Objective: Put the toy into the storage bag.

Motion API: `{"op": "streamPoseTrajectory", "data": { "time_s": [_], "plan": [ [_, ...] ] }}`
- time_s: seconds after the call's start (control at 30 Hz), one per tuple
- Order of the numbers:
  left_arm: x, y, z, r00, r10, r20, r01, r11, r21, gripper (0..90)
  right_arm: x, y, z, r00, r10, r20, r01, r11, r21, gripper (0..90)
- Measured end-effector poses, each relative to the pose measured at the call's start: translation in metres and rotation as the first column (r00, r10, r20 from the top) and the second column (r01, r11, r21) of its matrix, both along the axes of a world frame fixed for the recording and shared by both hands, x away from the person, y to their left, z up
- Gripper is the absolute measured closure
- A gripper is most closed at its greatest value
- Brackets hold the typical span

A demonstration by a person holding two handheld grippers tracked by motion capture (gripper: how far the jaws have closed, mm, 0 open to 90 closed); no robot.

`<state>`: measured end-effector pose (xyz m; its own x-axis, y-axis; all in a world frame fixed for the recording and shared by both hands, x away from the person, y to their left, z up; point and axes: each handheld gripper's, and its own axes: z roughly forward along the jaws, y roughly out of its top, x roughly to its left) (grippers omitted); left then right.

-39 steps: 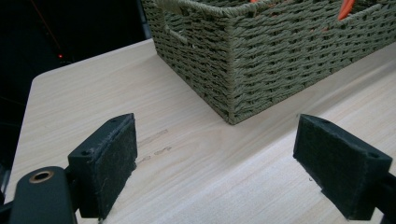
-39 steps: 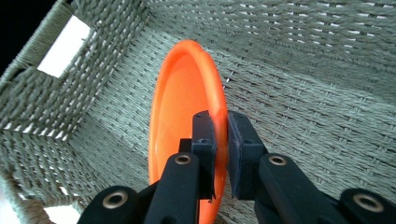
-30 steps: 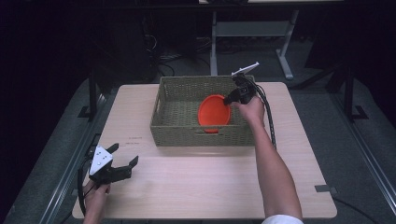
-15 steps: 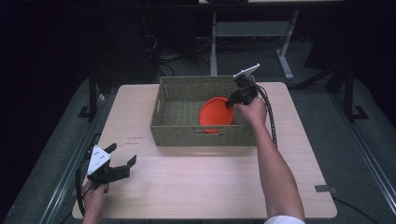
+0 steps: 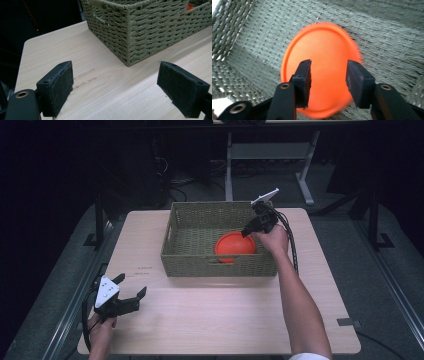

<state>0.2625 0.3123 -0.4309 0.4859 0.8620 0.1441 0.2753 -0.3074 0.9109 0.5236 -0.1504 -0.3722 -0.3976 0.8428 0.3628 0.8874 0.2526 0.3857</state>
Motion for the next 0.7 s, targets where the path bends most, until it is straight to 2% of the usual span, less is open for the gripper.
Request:
{"op": "streamPoseTrajectory", "data": {
  "time_s": [0.13,0.17,0.2,0.23,0.27,0.3,0.43,0.53,0.63,0.7],
  "plan": [
    [0.000,0.000,0.000,1.0000,-0.002,0.003,0.002,1.0000,0.004,13.0,-0.003,-0.001,0.002,0.9999,0.010,0.005,-0.010,1.000,0.022,48.0],
    [-0.001,-0.001,0.001,0.9999,0.005,0.013,-0.005,0.9999,0.014,13.0,-0.005,-0.004,0.003,0.9994,0.021,0.028,-0.022,0.998,0.056,47.1],
    [-0.002,-0.001,0.001,0.9999,0.007,0.015,-0.007,0.9997,0.021,13.0,-0.006,-0.006,0.005,0.9993,0.020,0.032,-0.022,0.997,0.072,46.0],
    [-0.002,-0.001,0.001,0.9999,0.007,0.015,-0.007,0.9997,0.021,13.0,-0.006,-0.006,0.005,0.9993,0.020,0.032,-0.022,0.997,0.072,46.0],
    [-0.002,-0.002,0.001,0.9999,0.004,0.013,-0.004,0.9997,0.022,13.0,-0.007,-0.010,0.006,0.9992,0.017,0.036,-0.020,0.995,0.100,43.3],
    [-0.002,-0.002,0.001,0.9999,0.004,0.013,-0.004,0.9997,0.022,13.0,-0.007,-0.010,0.006,0.9992,0.017,0.036,-0.020,0.995,0.100,43.3],
    [-0.001,-0.003,0.000,1.0000,0.000,0.009,0.000,0.9999,0.017,13.0,-0.013,-0.018,0.008,0.9994,0.014,0.030,-0.019,0.987,0.161,38.5],
    [-0.001,-0.003,0.000,1.0000,-0.004,0.006,0.004,0.9998,0.019,13.0,-0.015,-0.019,0.009,0.9995,0.017,0.028,-0.022,0.985,0.169,36.3],
    [-0.001,-0.003,0.000,1.0000,-0.004,0.007,0.004,0.9998,0.020,13.0,-0.019,-0.020,0.011,0.9982,0.039,0.045,-0.046,0.986,0.162,35.6],
    [-0.001,-0.002,0.000,1.0000,0.000,0.005,0.000,0.9998,0.022,13.0,-0.023,-0.022,0.011,0.9980,0.039,0.050,-0.048,0.982,0.182,34.6]
  ]
}}
